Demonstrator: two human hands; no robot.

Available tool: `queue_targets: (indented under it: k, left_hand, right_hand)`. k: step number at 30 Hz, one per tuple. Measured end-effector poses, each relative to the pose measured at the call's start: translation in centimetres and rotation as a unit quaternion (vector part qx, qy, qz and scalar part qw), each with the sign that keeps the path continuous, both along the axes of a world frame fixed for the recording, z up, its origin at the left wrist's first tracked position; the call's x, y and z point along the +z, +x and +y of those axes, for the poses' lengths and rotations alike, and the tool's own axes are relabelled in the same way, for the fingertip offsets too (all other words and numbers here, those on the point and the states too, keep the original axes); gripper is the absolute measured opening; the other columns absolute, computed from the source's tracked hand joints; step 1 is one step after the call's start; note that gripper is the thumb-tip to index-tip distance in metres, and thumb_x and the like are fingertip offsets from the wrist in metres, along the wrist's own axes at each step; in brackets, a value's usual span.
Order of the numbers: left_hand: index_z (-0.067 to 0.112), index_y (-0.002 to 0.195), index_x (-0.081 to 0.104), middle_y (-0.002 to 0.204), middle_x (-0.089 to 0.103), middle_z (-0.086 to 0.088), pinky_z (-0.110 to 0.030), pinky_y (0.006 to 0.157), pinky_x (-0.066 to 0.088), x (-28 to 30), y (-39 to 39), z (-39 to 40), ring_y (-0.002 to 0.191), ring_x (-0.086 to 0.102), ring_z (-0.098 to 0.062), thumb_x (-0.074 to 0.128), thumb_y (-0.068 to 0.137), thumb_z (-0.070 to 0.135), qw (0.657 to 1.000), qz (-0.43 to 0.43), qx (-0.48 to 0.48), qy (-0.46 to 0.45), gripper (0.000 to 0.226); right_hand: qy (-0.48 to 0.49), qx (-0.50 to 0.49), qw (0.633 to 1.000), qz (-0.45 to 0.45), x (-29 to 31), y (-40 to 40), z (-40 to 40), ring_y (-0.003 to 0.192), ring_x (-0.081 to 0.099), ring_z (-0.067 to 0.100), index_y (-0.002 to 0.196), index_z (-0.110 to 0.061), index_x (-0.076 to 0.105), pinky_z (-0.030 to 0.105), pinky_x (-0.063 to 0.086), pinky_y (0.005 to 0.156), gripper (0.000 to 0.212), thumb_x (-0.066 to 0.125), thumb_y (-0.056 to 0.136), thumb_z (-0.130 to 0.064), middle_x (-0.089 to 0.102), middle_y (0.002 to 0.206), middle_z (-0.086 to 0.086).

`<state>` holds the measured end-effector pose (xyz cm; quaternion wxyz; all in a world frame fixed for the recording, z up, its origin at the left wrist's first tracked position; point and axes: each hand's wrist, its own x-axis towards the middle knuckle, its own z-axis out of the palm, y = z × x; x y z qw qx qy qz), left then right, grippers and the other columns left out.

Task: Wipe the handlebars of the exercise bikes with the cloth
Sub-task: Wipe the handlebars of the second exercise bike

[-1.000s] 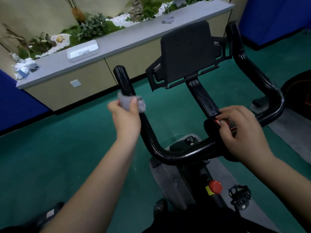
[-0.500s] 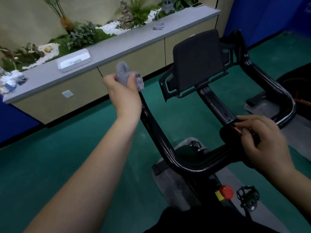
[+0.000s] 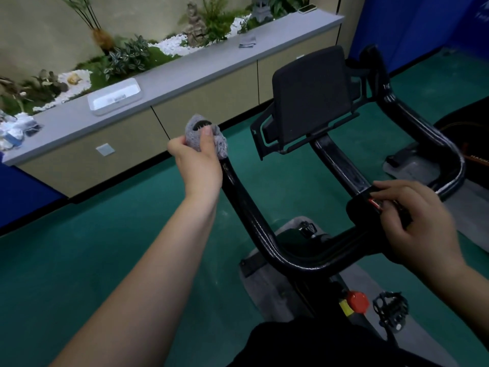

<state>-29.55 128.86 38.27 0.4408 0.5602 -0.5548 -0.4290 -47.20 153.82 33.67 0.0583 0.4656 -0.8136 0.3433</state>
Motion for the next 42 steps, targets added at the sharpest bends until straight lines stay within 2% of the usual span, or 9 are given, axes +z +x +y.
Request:
queue_targets:
  k: [7, 11, 15, 23, 27, 30, 33, 38, 42]
  left_hand:
    - [0.014, 0.101, 0.035, 0.084, 0.051, 0.006, -0.024, 0.055, 0.040, -3.1, 2.3, 6.9, 0.071, 0.052, -0.009, 0.049, 0.092, 0.037, 0.995, -0.061, -0.059, 0.054, 0.028]
    - [0.015, 0.108, 0.042, 0.091, 0.055, 0.003, -0.026, 0.061, 0.039, -2.3, 4.7, 9.5, 0.078, 0.054, -0.012, 0.053, 0.090, 0.036, 0.978, -0.167, -0.114, 0.042, 0.030]
    - [0.018, 0.114, 0.051, 0.116, 0.053, 0.004, -0.025, 0.088, 0.038, -0.6, 6.4, 9.8, 0.107, 0.049, -0.012, 0.065, 0.084, 0.027, 0.963, -0.209, -0.124, -0.118, 0.035]
    - [0.018, 0.113, 0.060, 0.123, 0.061, -0.006, -0.033, 0.112, 0.013, 0.6, 4.3, 4.5, 0.129, 0.042, -0.022, 0.070, 0.077, 0.024, 0.737, -0.469, -0.375, -0.311, 0.038]
    - [0.020, 0.108, 0.060, 0.108, 0.064, 0.003, -0.029, 0.112, 0.016, 1.7, 3.4, 6.7, 0.110, 0.053, -0.017, 0.062, 0.085, 0.024, 0.716, -0.449, -0.471, -0.251, 0.023]
    - [0.022, 0.105, 0.058, 0.094, 0.067, 0.006, -0.015, 0.089, 0.026, 1.7, 2.4, 10.5, 0.096, 0.053, -0.013, 0.055, 0.089, 0.031, 0.692, -0.429, -0.544, -0.205, 0.019]
    - [0.020, 0.111, 0.053, 0.099, 0.064, 0.000, -0.026, 0.080, 0.038, 0.2, 1.3, 14.5, 0.095, 0.055, -0.020, 0.047, 0.092, 0.041, 0.703, -0.442, -0.517, -0.209, 0.029]
    - [0.018, 0.119, 0.045, 0.113, 0.059, -0.006, -0.035, 0.085, 0.043, -1.1, -1.5, 18.3, 0.101, 0.056, -0.026, 0.048, 0.092, 0.041, 0.810, -0.365, -0.439, -0.135, 0.036]
    - [0.021, 0.131, 0.038, 0.131, 0.049, -0.003, -0.020, 0.087, 0.034, -0.9, -0.9, 18.3, 0.114, 0.050, -0.018, 0.061, 0.085, 0.038, 0.791, -0.347, -0.490, -0.117, 0.054]
  right_hand:
    - [-0.006, 0.005, 1.000, -0.001, -0.2, -0.1, 0.2, 0.106, 0.055, 0.024, 0.093, -0.009, 0.067, 0.027, 0.036, 0.092, 0.032, 0.040, 0.085, -0.023, 0.065, 0.109, 0.003]
    - [-0.001, 0.010, 1.000, -0.005, -0.2, -0.2, 0.3, 0.106, 0.055, 0.025, 0.094, -0.010, 0.067, 0.027, 0.037, 0.088, 0.033, 0.039, 0.084, -0.024, 0.065, 0.110, 0.002]
    - [-0.002, 0.013, 1.000, -0.010, -0.2, -0.2, 0.4, 0.107, 0.055, 0.024, 0.094, -0.011, 0.067, 0.025, 0.036, 0.089, 0.029, 0.042, 0.085, -0.020, 0.065, 0.110, 0.001]
    - [-0.007, 0.028, 1.000, -0.006, -0.4, -0.4, 0.6, 0.105, 0.056, 0.024, 0.094, -0.011, 0.068, 0.023, 0.036, 0.089, 0.023, 0.047, 0.085, -0.016, 0.066, 0.109, 0.002]
    - [-0.018, 0.031, 0.999, 0.001, -0.5, -0.5, 0.8, 0.103, 0.056, 0.023, 0.094, -0.010, 0.068, 0.018, 0.033, 0.089, 0.021, 0.049, 0.085, -0.014, 0.066, 0.109, 0.003]
    - [-0.026, 0.033, 0.999, 0.001, -0.6, -0.6, 0.8, 0.101, 0.057, 0.023, 0.093, -0.010, 0.068, 0.018, 0.033, 0.088, 0.020, 0.050, 0.085, -0.012, 0.066, 0.108, 0.003]
    - [-0.025, 0.032, 0.999, -0.003, -0.7, -0.7, 0.9, 0.102, 0.057, 0.023, 0.094, -0.012, 0.068, 0.018, 0.033, 0.088, 0.021, 0.050, 0.085, -0.013, 0.066, 0.109, 0.001]
    - [-0.028, 0.036, 0.999, 0.001, -0.7, -0.8, 0.8, 0.099, 0.059, 0.025, 0.094, -0.011, 0.067, 0.018, 0.033, 0.087, 0.022, 0.048, 0.083, -0.014, 0.066, 0.108, 0.003]
    - [-0.027, 0.041, 0.999, -0.001, -0.7, -0.8, 0.9, 0.100, 0.058, 0.023, 0.096, -0.010, 0.068, 0.010, 0.029, 0.091, 0.023, 0.049, 0.084, -0.014, 0.066, 0.109, 0.003]
